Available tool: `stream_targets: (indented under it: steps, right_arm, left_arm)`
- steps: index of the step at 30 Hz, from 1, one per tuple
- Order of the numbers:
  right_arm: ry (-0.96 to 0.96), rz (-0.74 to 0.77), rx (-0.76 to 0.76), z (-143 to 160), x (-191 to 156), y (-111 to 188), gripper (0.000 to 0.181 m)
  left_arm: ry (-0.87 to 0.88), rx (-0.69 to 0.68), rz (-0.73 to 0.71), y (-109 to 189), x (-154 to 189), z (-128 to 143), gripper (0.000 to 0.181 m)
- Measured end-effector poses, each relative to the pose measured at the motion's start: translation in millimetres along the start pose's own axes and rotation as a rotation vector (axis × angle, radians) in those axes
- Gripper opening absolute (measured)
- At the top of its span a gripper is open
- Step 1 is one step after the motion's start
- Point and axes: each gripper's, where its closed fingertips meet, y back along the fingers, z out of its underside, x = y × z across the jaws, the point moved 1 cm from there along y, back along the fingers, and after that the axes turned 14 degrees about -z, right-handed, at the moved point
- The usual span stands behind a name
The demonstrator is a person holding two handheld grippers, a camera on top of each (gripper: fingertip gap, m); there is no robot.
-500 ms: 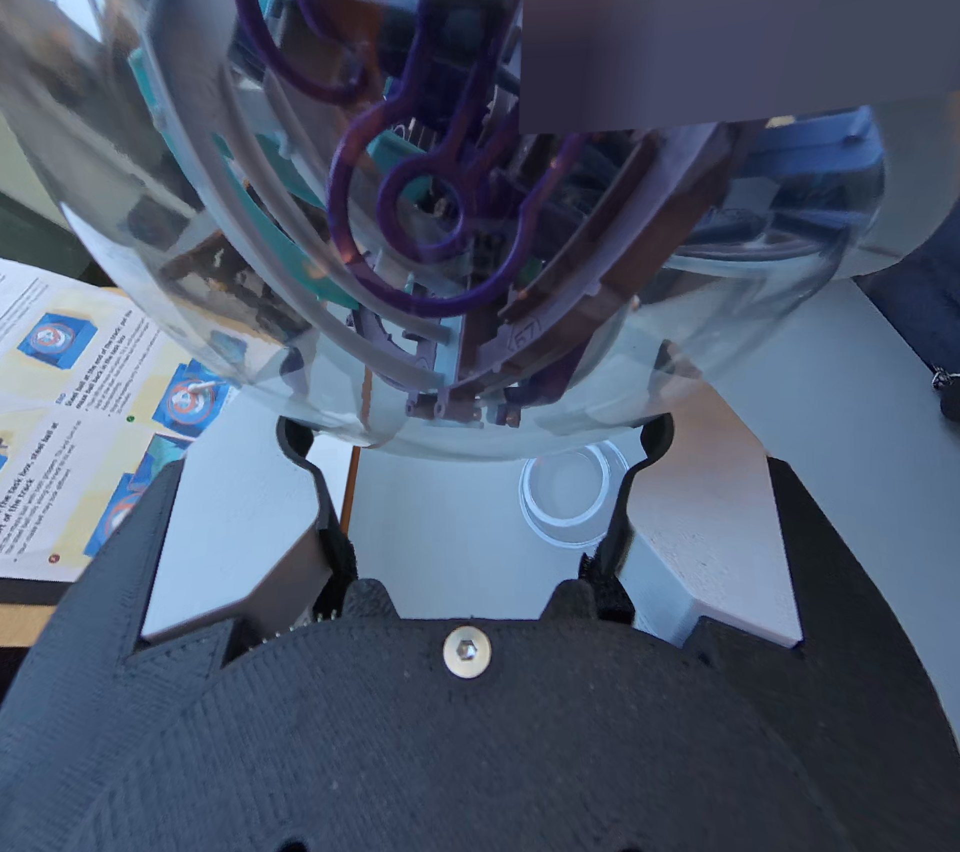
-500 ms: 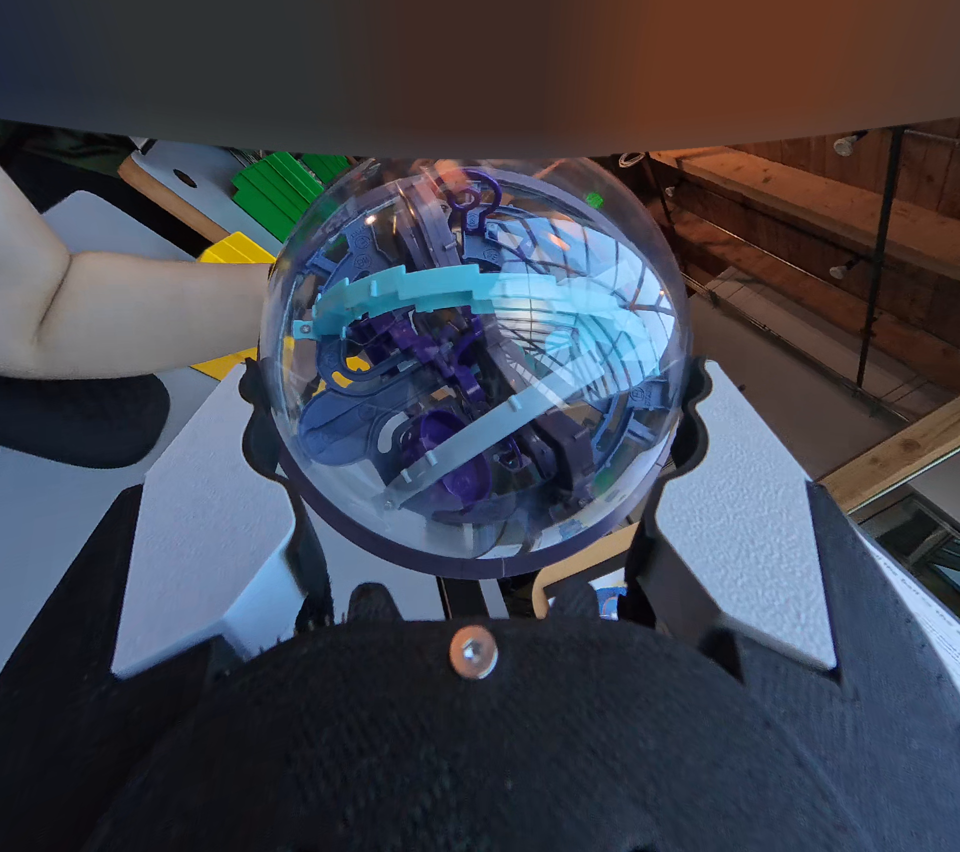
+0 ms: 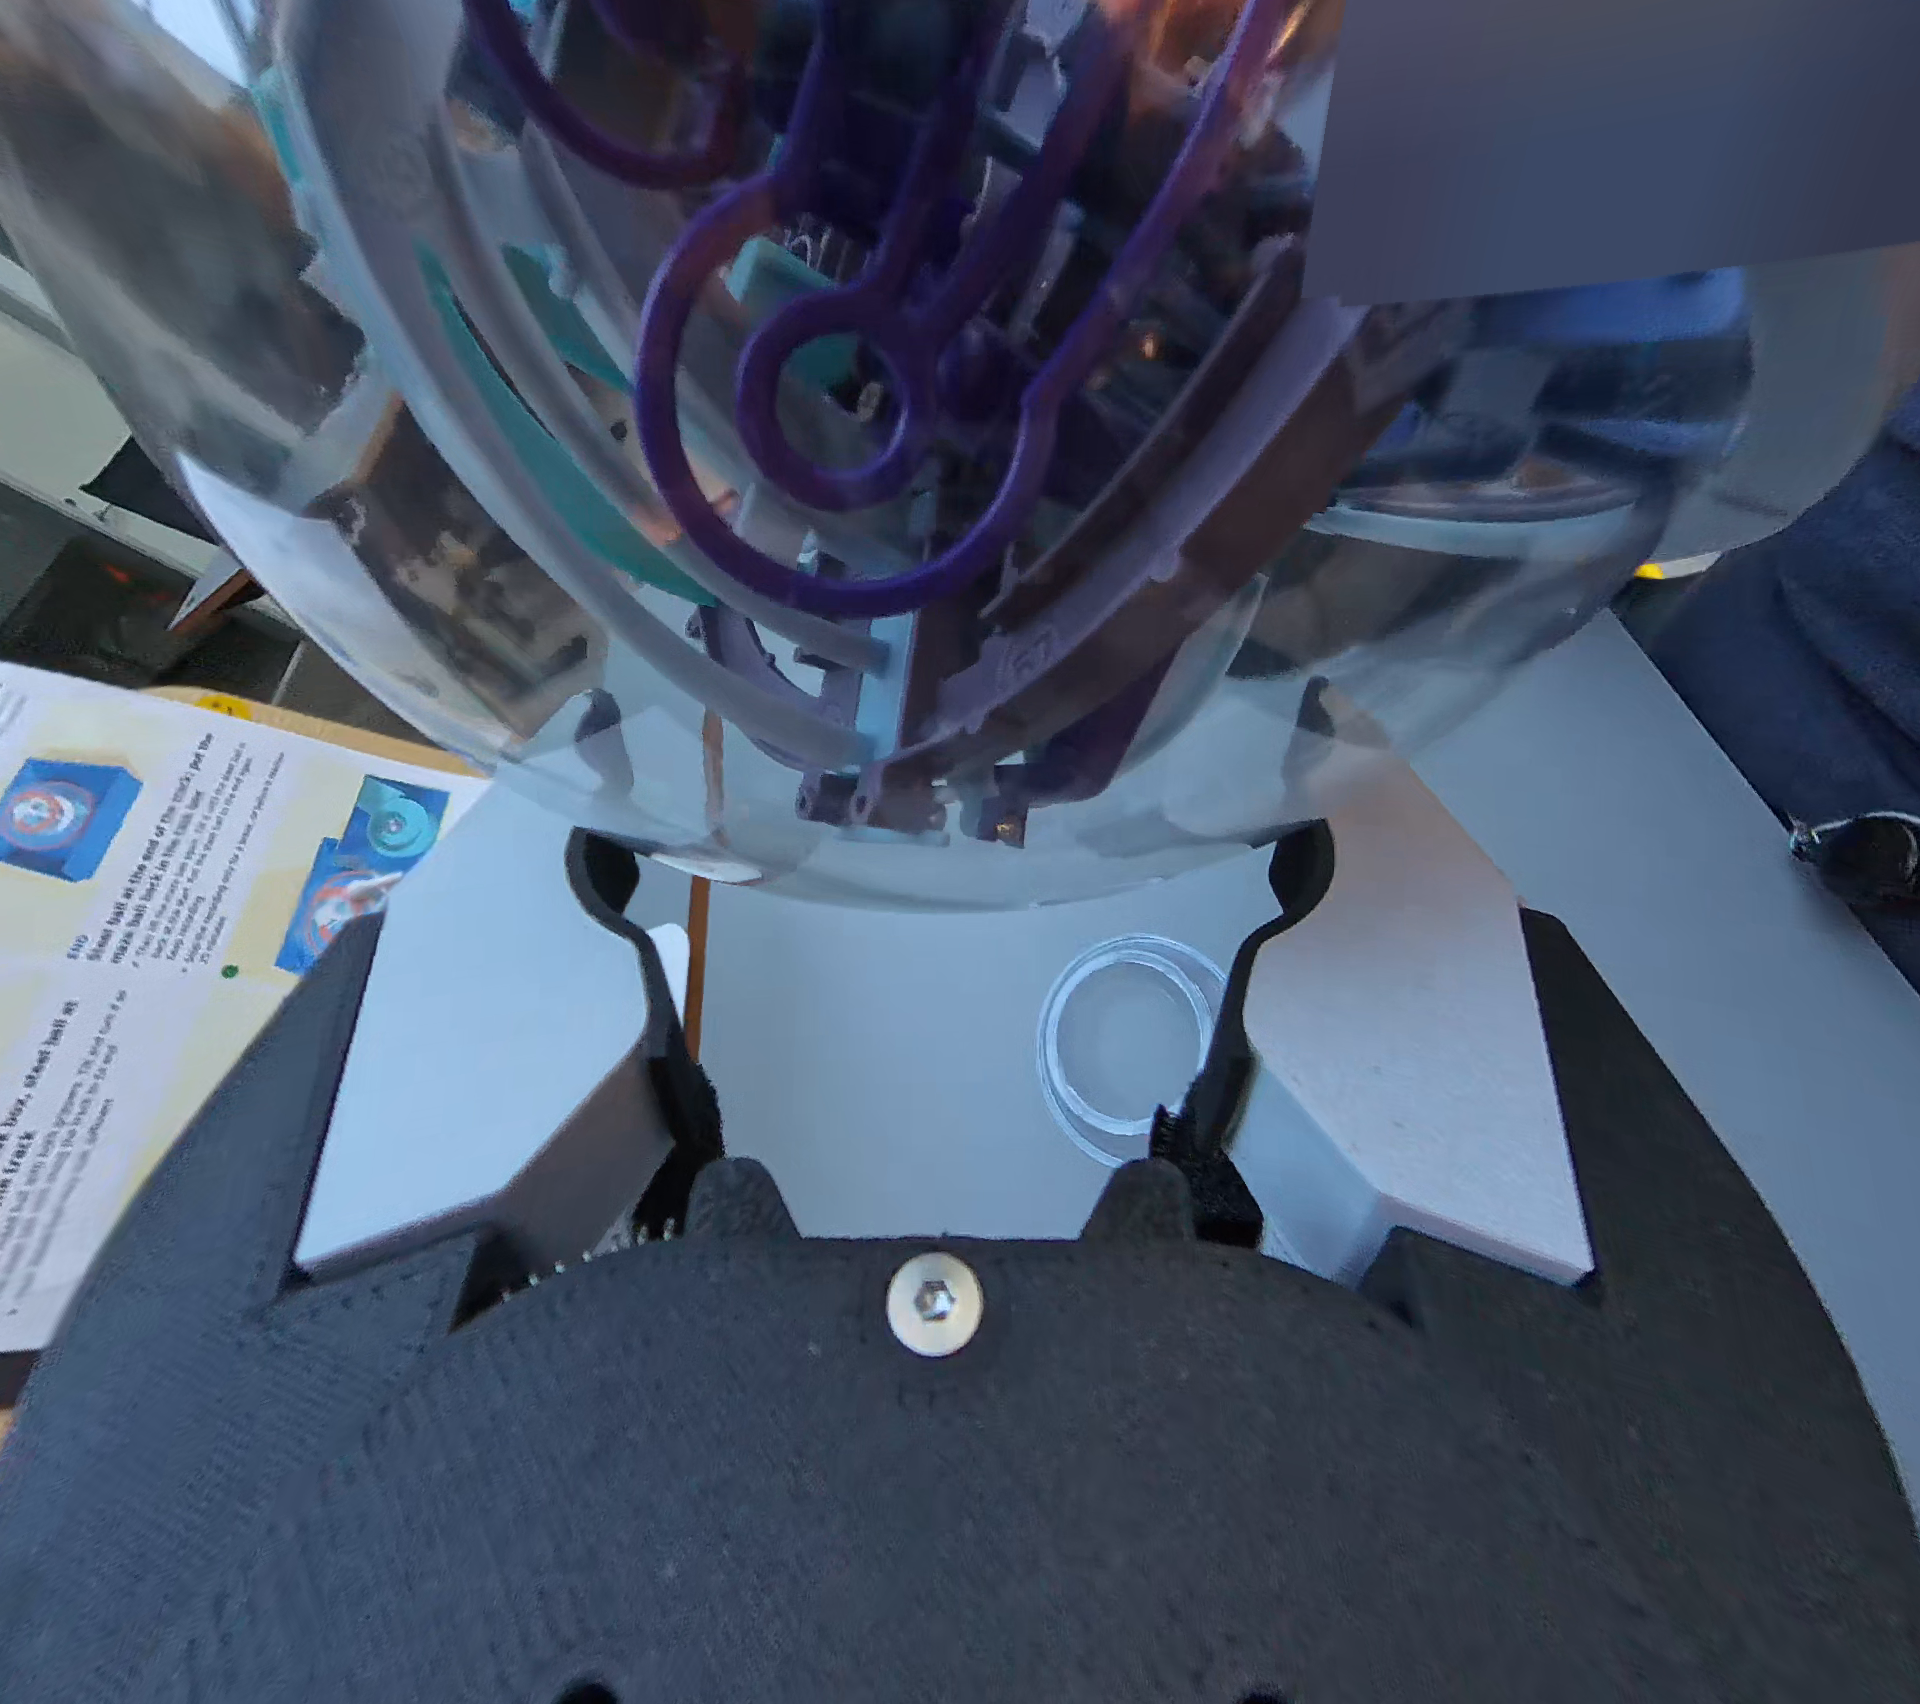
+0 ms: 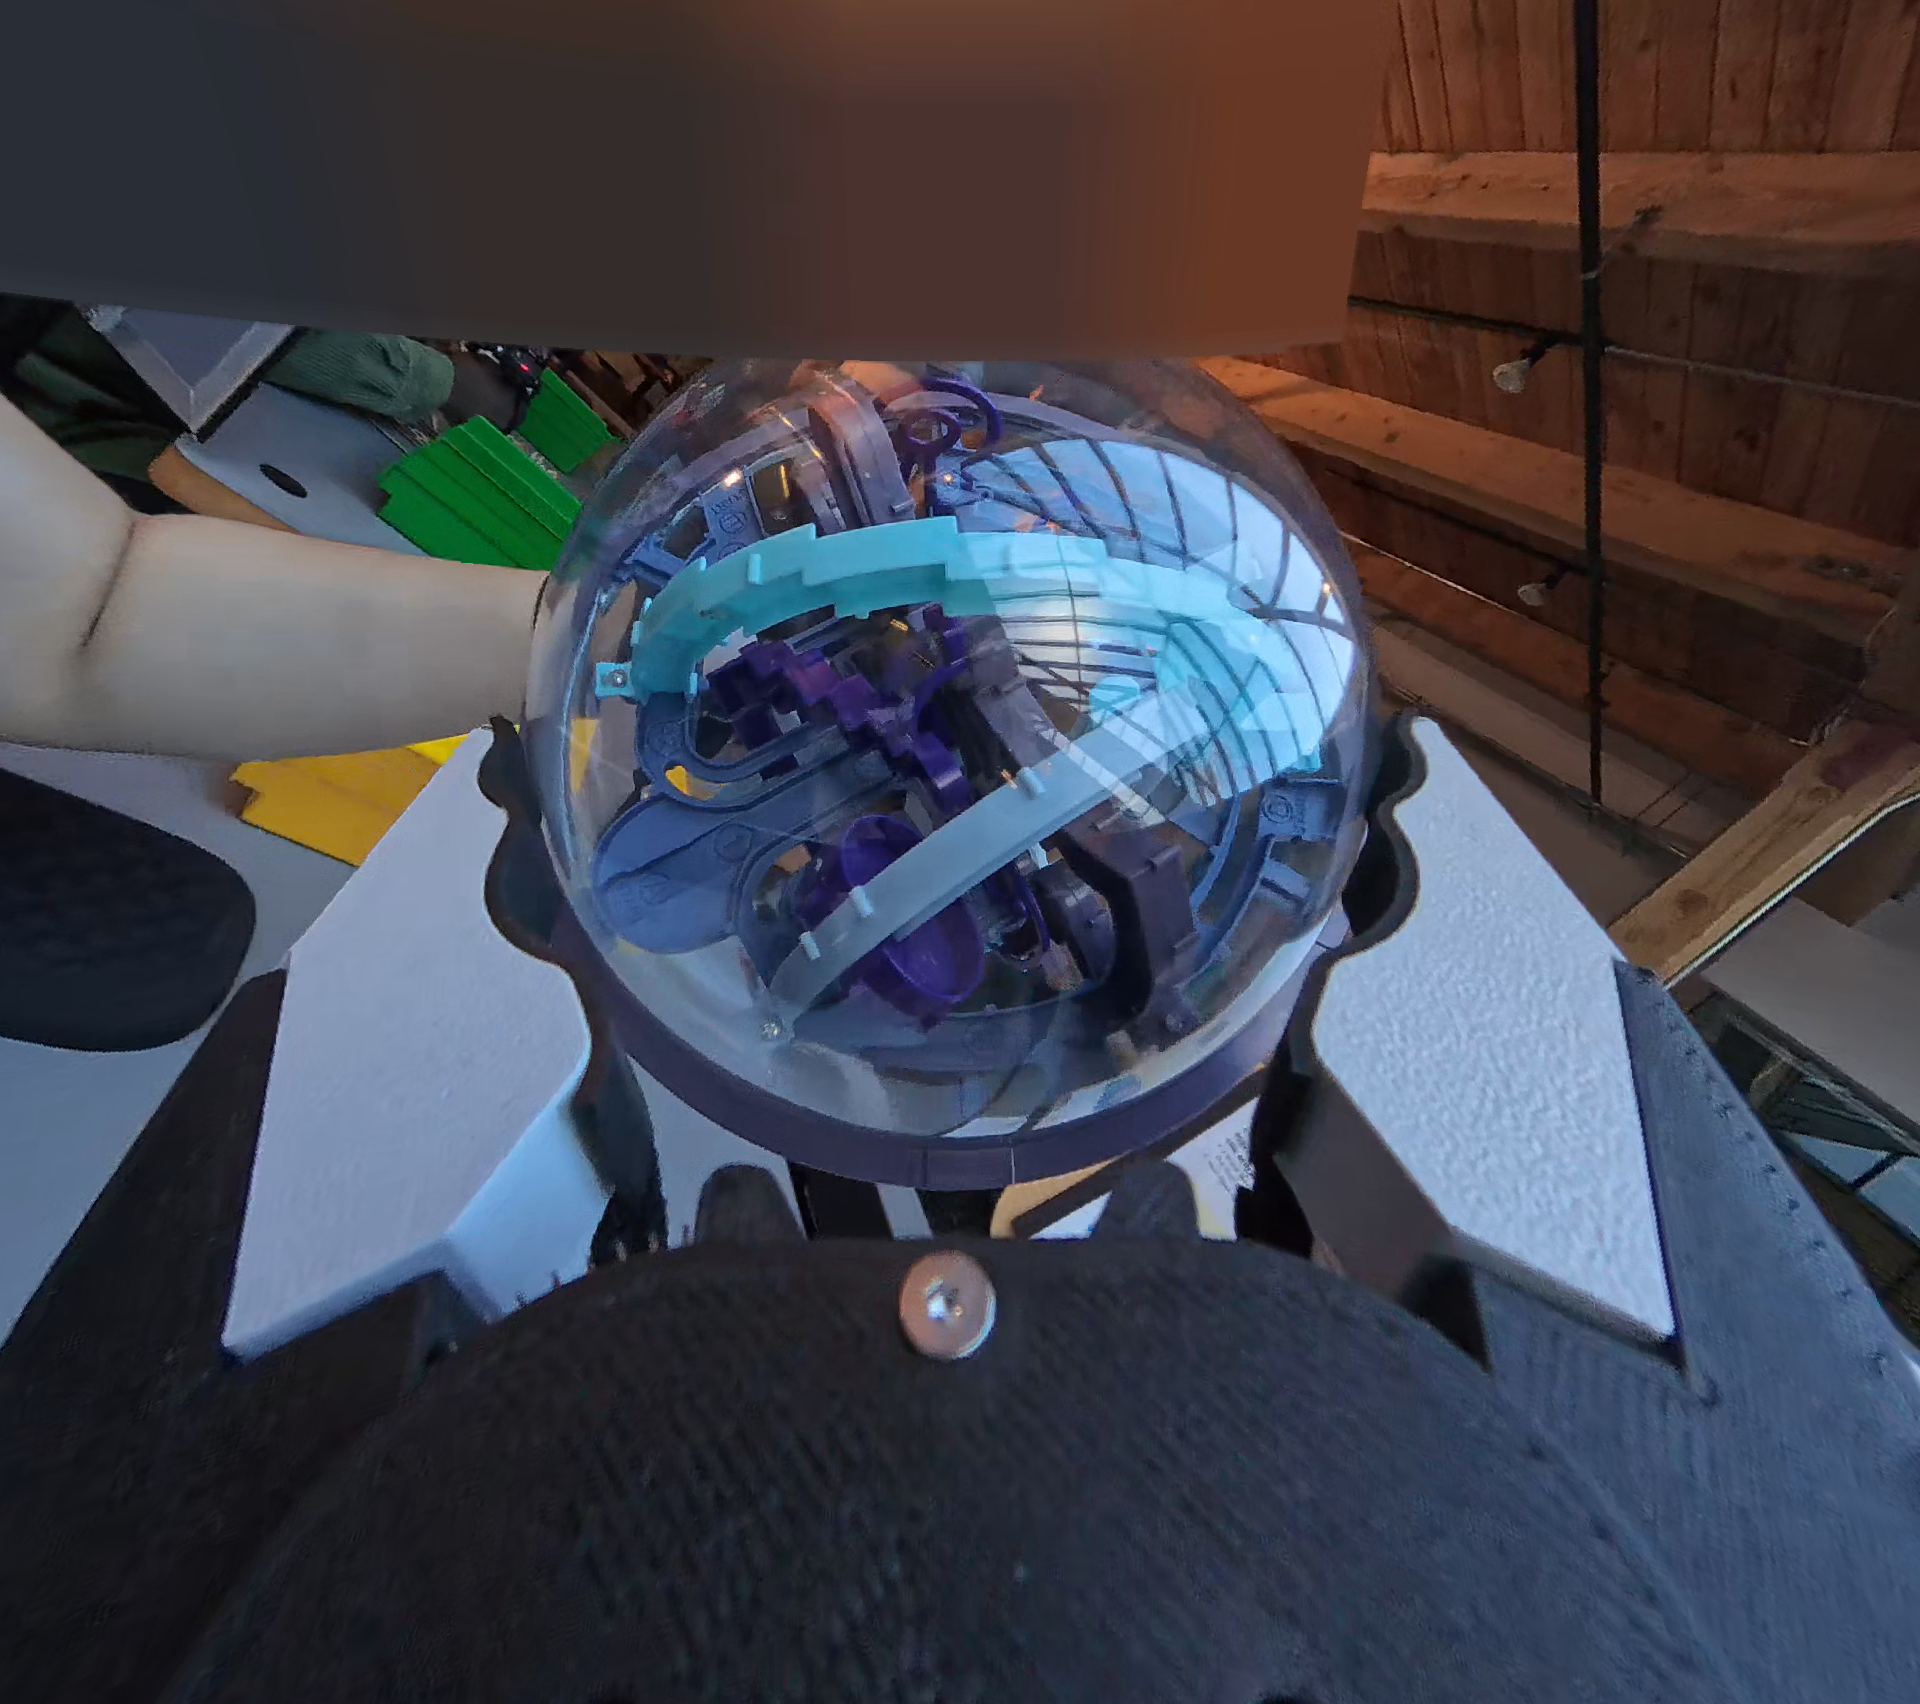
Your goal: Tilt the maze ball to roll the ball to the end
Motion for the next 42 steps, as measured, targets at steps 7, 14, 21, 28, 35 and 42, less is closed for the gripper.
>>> stream_targets:
  steps: [7,14,21,28,35,42]
  right_arm:
    - [0.127,0.111,0.046,-33,12,28,0.155]
    - [0.199,0.188,0.079,-60,17,53,0.154]
    - [0.225,0.208,0.094,-75,16,65,0.155]
    - [0.235,0.197,0.046,-79,11,65,0.155]
    - [0.232,0.173,-0.012,-80,6,61,0.155]
    - [0.228,0.146,-0.08,-79,2,54,0.155]
  left_arm:
    - [-0.21,-0.151,-0.017,-3,-10,-46,0.125]
    - [-0.338,-0.213,-0.031,-8,-10,-86,0.125]
    - [-0.375,-0.198,-0.041,-10,-2,-107,0.126]
    - [-0.373,-0.158,-0.048,-10,3,-109,0.126]
    - [-0.339,-0.076,-0.036,-12,9,-105,0.126]
    - [-0.304,0.005,-0.03,-12,13,-99,0.126]
